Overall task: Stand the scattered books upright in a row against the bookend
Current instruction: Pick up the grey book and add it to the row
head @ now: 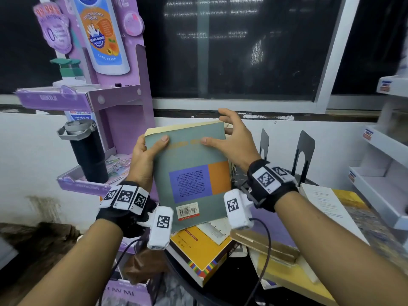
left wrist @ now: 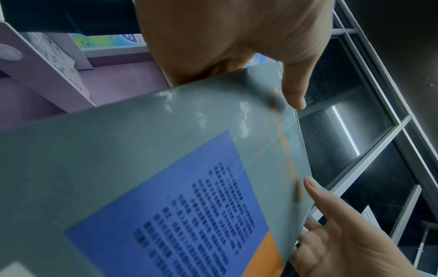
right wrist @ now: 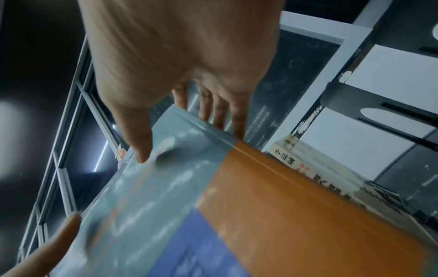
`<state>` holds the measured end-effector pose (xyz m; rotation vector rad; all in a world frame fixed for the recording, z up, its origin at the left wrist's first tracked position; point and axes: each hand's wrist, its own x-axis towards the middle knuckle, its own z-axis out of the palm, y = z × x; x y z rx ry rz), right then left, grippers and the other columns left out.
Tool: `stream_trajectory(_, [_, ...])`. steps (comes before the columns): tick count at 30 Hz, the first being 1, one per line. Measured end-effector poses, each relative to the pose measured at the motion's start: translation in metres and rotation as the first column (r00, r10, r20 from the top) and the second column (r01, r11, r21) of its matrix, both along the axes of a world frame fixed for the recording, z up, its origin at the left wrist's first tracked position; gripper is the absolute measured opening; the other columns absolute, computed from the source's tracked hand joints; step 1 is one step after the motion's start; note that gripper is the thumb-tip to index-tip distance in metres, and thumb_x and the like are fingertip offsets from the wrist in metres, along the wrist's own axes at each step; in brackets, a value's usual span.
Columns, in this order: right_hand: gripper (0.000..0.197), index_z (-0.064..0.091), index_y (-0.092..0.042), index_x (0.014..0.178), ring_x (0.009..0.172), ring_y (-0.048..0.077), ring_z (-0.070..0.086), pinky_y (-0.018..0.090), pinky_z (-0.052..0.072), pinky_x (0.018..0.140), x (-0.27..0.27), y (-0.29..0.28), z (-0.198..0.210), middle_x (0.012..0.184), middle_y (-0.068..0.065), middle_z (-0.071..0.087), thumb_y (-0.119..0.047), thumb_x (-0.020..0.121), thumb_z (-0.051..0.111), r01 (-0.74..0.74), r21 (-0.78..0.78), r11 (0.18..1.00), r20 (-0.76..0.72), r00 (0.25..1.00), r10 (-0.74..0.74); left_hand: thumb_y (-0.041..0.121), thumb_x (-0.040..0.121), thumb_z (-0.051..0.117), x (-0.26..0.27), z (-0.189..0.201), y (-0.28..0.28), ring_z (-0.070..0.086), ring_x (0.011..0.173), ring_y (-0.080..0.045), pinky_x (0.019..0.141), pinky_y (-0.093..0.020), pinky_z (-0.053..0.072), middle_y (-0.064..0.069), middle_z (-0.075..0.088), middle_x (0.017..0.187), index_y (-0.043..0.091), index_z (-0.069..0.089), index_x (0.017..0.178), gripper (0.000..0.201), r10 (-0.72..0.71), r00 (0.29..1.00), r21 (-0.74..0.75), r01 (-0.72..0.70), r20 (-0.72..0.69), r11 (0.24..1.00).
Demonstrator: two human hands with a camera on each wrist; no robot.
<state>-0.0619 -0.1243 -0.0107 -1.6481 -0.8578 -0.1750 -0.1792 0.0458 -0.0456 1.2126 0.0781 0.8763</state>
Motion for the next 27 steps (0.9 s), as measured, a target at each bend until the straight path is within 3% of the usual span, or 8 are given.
stream_trajectory(4, [0.083, 0.045, -0.033, 0.137, 0.114, 0.013, 0.056, 0.036, 0.050, 0.098, 0.010, 0.002, 0.016, 0.133, -0.004, 0.054, -0.037, 0.065, 0.087, -0.105, -0.125, 0.987, -0.061, 0.993, 0.098, 0.014, 0.086, 0.066, 0.002, 0.003, 0.000, 0.070, 0.079, -0.013, 0.067, -0.027, 0.056, -0.004, 0.069, 0.098, 0.014, 0.052, 0.109, 0.027, 0.042, 0.999, -0.005, -0.042, 0.010, 0.999])
stream_trajectory(8, [0.070, 0.055, -0.031, 0.125, 0.105, 0.017, 0.063, 0.042, 0.055, 0.091, 0.014, 0.006, 0.020, 0.117, -0.002, 0.063, -0.037, 0.063, 0.087, -0.199, -0.202, 0.959, -0.114, 0.977, 0.179, 0.016, 0.087, 0.066, 0.004, 0.004, 0.001, 0.069, 0.078, -0.013, 0.067, -0.028, 0.056, -0.004, 0.068, 0.098, 0.017, 0.053, 0.105, 0.023, 0.065, 0.998, 0.009, -0.065, 0.016, 0.998])
stream_trajectory(14, [0.049, 0.062, -0.025, 0.115, 0.097, 0.013, 0.063, 0.033, 0.058, 0.084, 0.013, 0.000, 0.022, 0.111, -0.005, 0.063, -0.020, 0.072, 0.084, -0.256, -0.174, 0.951, -0.117, 0.964, 0.238, 0.014, 0.086, 0.066, 0.005, 0.004, -0.003, 0.067, 0.075, -0.015, 0.069, -0.031, 0.058, -0.005, 0.066, 0.094, 0.017, 0.054, 0.102, 0.020, 0.087, 0.995, -0.033, -0.085, 0.052, 0.996])
stream_trajectory(19, [0.045, 0.065, -0.027, 0.111, 0.097, 0.013, 0.064, 0.021, 0.055, 0.065, 0.010, -0.010, 0.034, 0.112, -0.006, 0.063, -0.022, 0.072, 0.084, -0.287, -0.267, 0.920, -0.100, 0.958, 0.269, 0.006, 0.087, 0.061, 0.006, 0.008, -0.008, 0.067, 0.065, -0.011, 0.059, -0.024, 0.055, -0.001, 0.068, 0.080, 0.013, 0.055, 0.101, 0.017, 0.083, 0.992, -0.055, -0.078, 0.097, 0.995])
stream_trajectory(25, [0.050, 0.065, -0.029, 0.116, 0.095, 0.011, 0.066, 0.017, 0.052, 0.061, 0.003, -0.019, 0.051, 0.110, -0.010, 0.066, -0.027, 0.070, 0.085, -0.293, -0.369, 0.882, -0.045, 0.954, 0.298, 0.005, 0.083, 0.062, 0.004, 0.023, -0.004, 0.067, 0.065, -0.010, 0.061, -0.022, 0.054, 0.005, 0.071, 0.073, 0.012, 0.057, 0.099, 0.019, 0.047, 0.989, 0.040, -0.053, 0.137, 0.998])
stream_trajectory(27, [0.051, 0.064, -0.030, 0.117, 0.094, 0.012, 0.067, 0.021, 0.056, 0.061, -0.001, -0.023, 0.059, 0.108, -0.011, 0.067, -0.024, 0.071, 0.085, -0.302, -0.371, 0.878, -0.037, 0.950, 0.311, 0.010, 0.078, 0.064, 0.004, 0.032, -0.003, 0.067, 0.068, -0.011, 0.063, -0.024, 0.055, 0.004, 0.071, 0.075, 0.012, 0.058, 0.100, 0.023, 0.035, 0.989, 0.052, -0.043, 0.143, 0.998])
